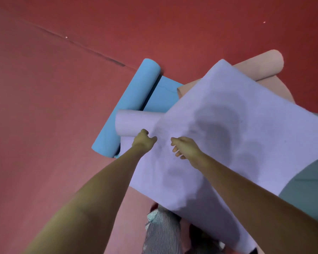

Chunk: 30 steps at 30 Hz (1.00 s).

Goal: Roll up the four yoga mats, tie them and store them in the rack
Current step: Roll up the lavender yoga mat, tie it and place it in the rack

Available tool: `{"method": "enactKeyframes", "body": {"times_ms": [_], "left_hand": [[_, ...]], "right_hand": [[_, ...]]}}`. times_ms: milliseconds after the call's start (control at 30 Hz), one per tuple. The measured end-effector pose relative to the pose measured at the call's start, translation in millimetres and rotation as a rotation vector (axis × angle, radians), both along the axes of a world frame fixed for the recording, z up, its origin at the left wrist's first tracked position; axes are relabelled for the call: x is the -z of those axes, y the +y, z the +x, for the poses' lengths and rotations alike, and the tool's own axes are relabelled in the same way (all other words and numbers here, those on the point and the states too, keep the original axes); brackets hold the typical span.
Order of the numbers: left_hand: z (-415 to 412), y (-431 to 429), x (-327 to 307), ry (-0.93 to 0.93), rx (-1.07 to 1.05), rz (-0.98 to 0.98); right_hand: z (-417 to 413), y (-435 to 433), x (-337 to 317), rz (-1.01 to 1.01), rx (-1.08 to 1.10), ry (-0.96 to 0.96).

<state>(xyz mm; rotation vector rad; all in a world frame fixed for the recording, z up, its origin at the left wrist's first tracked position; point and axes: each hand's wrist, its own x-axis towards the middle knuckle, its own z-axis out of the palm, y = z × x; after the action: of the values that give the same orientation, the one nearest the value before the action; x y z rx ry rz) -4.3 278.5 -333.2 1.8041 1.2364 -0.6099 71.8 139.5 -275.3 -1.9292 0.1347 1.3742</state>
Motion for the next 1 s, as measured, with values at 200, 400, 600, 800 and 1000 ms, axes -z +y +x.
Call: {"method": "enactKeyframes", "body": {"times_ms": [200, 400, 600, 800, 1000], "left_hand": [[-2, 26, 67, 0.086, 0.076, 0.055], [-15, 23, 109, 0.119, -0.015, -0.153], [-14, 28, 105, 0.114, 0.039, 0.018], [-32, 5, 51, -0.201, 0.158, 0.03], [-45, -47, -44, -0.356, 0.56, 0.2]], "right_hand": [[-19, 36, 54, 0.019, -0.069, 0.054], [-23, 31, 79, -0.079, -0.009, 0.055], [-20, 27, 82, -0.108, -0.042, 0.0], [-29, 26, 80, -0.141, 0.167, 0.06], [-28, 26, 21, -0.133, 0.354, 0.066]]}}
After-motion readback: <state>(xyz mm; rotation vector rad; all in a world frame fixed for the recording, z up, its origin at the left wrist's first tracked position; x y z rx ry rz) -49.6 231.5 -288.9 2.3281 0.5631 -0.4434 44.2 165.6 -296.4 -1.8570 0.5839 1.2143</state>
